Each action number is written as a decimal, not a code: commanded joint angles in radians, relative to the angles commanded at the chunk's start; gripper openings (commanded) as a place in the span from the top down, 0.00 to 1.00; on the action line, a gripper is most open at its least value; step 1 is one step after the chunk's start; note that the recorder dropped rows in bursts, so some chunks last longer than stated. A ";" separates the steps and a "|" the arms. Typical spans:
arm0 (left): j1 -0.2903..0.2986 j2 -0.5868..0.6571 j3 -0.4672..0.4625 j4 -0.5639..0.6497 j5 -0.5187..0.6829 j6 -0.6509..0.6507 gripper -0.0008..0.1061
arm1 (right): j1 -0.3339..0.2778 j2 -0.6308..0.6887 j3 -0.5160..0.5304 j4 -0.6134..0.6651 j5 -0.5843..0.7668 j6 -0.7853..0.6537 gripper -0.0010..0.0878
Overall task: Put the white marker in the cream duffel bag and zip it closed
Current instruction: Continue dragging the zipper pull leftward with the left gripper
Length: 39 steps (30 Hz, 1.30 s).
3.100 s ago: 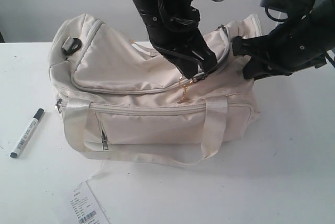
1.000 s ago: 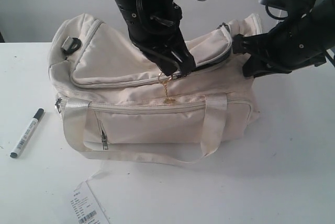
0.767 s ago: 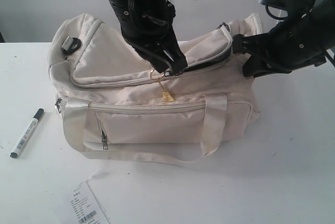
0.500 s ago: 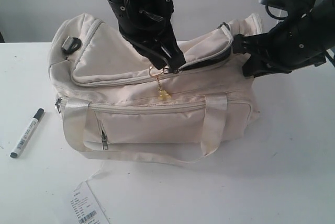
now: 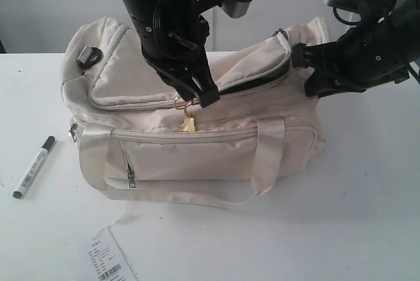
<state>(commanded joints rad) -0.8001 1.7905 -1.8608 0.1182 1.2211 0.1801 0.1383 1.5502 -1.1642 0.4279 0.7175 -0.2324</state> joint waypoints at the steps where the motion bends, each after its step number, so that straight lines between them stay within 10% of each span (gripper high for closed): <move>1: 0.000 0.000 0.000 0.000 0.000 0.000 0.99 | 0.000 0.000 0.000 -0.002 0.000 0.000 0.99; 20: 0.002 -0.023 0.000 0.010 0.000 0.004 0.99 | 0.000 0.000 0.000 -0.002 0.000 0.000 0.99; 39: 0.126 -0.091 0.152 -0.005 0.000 0.022 0.99 | 0.000 0.000 0.000 -0.002 -0.008 0.000 0.99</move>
<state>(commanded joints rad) -0.6737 1.6995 -1.7091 0.1131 1.2211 0.2023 0.1383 1.5502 -1.1642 0.4257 0.7099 -0.2324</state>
